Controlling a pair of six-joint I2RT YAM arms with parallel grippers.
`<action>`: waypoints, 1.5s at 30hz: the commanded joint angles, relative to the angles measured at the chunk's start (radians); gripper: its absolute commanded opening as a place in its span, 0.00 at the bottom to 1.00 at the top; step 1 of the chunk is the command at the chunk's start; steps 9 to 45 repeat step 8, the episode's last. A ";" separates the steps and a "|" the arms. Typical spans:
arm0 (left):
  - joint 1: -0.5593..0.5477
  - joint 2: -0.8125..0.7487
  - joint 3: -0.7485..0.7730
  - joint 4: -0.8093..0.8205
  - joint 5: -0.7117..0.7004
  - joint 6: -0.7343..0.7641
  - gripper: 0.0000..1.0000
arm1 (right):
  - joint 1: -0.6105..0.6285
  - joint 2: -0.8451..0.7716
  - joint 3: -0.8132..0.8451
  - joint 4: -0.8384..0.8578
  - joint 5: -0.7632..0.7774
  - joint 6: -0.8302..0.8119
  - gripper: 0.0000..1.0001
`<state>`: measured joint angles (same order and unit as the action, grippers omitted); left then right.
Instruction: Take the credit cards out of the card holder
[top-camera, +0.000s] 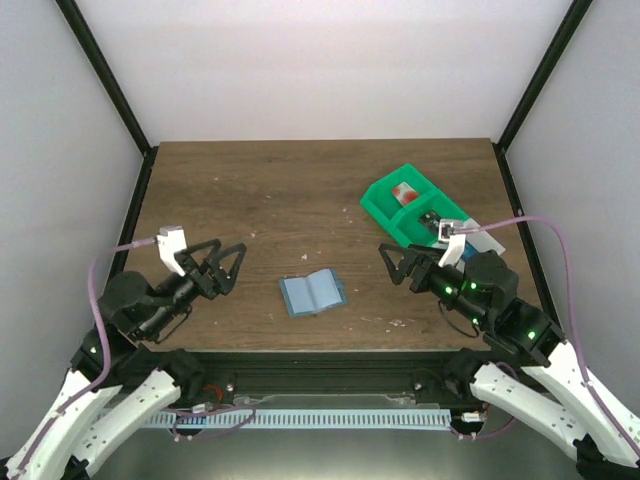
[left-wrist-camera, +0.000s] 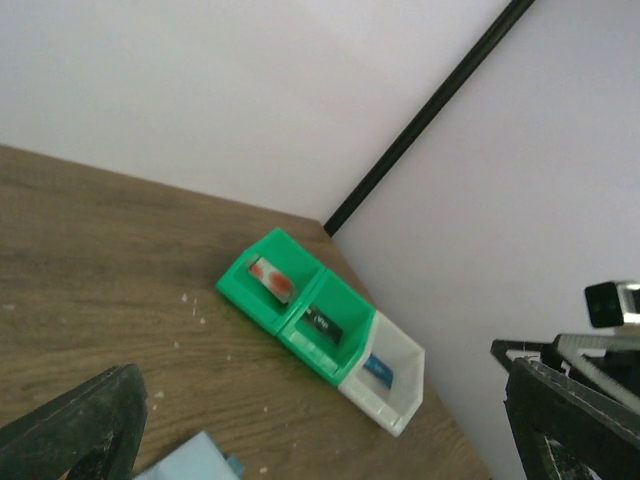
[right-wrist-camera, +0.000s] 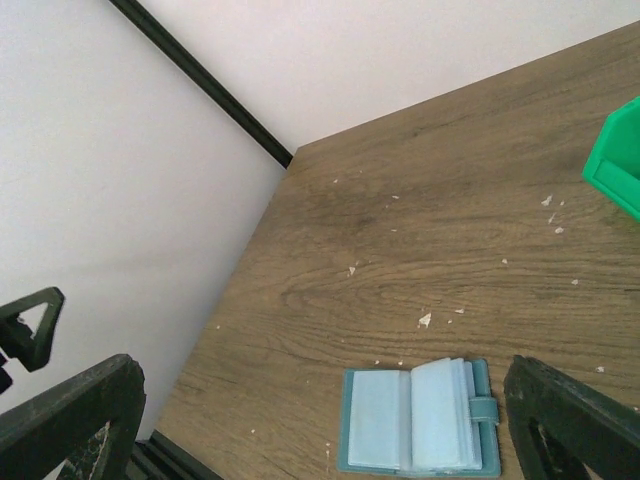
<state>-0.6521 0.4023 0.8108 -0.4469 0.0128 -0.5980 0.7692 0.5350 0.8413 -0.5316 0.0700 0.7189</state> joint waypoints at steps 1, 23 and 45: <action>0.004 -0.011 -0.058 0.026 0.043 -0.027 1.00 | 0.005 -0.018 -0.014 -0.011 0.014 0.009 1.00; 0.003 -0.002 -0.070 0.034 0.047 -0.032 1.00 | 0.004 -0.036 -0.016 -0.010 0.019 0.004 1.00; 0.003 -0.002 -0.070 0.034 0.047 -0.032 1.00 | 0.004 -0.036 -0.016 -0.010 0.019 0.004 1.00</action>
